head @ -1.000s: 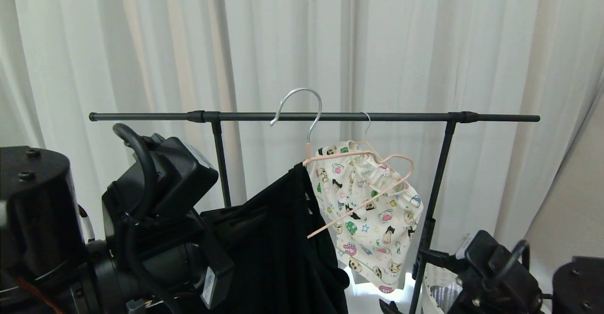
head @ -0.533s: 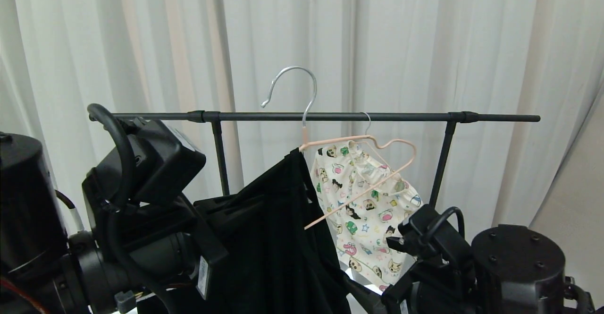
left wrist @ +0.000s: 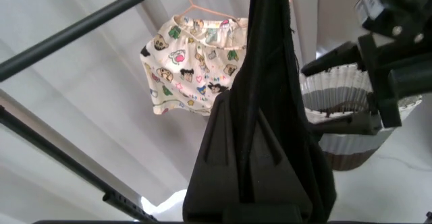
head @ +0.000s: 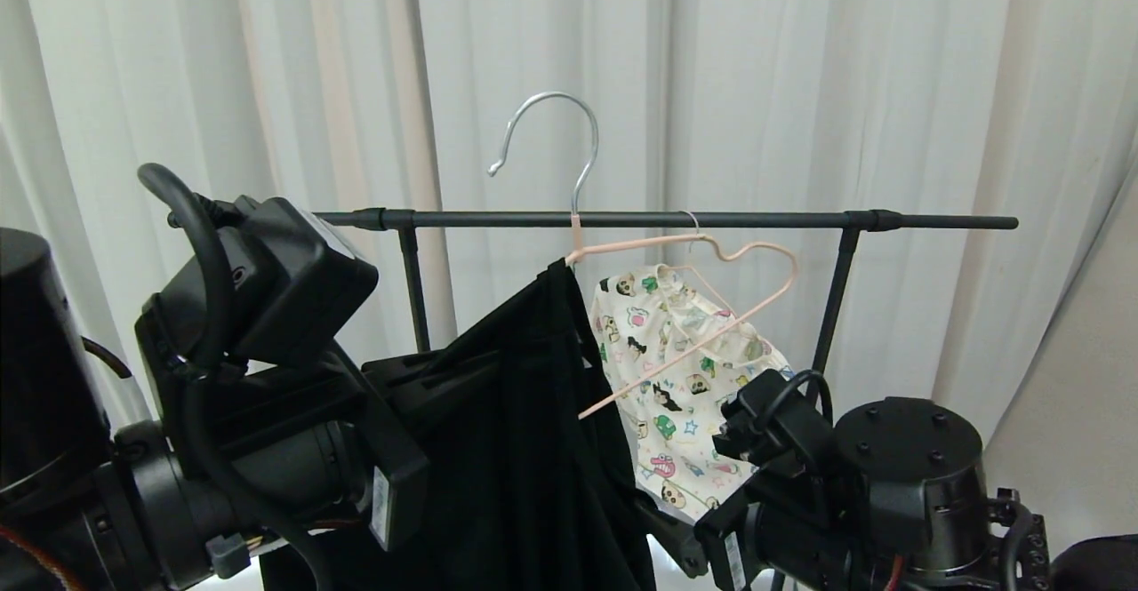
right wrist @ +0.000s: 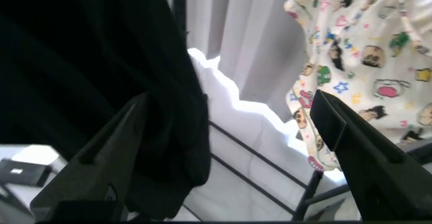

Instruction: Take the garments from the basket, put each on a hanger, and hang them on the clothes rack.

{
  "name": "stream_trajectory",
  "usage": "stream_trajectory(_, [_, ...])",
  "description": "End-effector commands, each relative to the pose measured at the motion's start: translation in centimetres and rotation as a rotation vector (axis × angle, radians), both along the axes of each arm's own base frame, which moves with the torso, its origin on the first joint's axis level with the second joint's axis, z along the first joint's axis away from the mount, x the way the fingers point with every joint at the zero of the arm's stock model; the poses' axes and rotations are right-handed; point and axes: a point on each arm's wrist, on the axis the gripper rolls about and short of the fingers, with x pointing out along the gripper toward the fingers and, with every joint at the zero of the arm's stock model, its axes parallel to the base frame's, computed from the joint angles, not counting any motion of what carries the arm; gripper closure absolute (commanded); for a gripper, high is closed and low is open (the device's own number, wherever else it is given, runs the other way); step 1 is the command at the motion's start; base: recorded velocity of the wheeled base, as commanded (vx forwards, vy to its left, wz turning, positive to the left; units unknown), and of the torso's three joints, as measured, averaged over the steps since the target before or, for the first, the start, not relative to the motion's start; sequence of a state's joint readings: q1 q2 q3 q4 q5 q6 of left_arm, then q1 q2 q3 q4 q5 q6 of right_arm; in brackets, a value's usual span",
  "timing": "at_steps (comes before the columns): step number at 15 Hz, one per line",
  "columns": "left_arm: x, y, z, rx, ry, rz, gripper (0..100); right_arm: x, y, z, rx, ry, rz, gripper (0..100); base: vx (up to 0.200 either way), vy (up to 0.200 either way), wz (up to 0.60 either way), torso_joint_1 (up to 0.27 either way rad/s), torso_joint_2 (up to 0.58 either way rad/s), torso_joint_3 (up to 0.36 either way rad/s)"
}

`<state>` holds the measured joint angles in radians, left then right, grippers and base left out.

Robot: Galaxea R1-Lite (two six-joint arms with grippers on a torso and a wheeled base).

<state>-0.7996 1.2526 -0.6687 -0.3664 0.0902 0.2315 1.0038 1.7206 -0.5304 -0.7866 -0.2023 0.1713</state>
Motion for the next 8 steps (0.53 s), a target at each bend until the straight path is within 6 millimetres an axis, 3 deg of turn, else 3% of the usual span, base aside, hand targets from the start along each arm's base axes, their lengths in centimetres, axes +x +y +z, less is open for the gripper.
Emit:
stream_trajectory(1, [0.0,-0.1,0.1,-0.002,-0.002,-0.004,100,-0.4,0.4,-0.1,0.000,0.004,0.029,0,0.000,0.000,0.00,0.000,0.00,0.000])
stream_trajectory(4, [-0.2,-0.4,0.0,0.002,0.002,-0.021,100,-0.6,1.1,-0.4,-0.010,0.007,0.044,0,0.000,0.000,0.00,0.000,0.00,0.000])
stream_trajectory(8, [-0.3,-0.4,0.0,0.000,-0.002,-0.029,100,-0.4,0.3,-1.3,-0.091,0.033,-0.023,0,0.000,0.000,0.00,0.000,0.00,0.000])
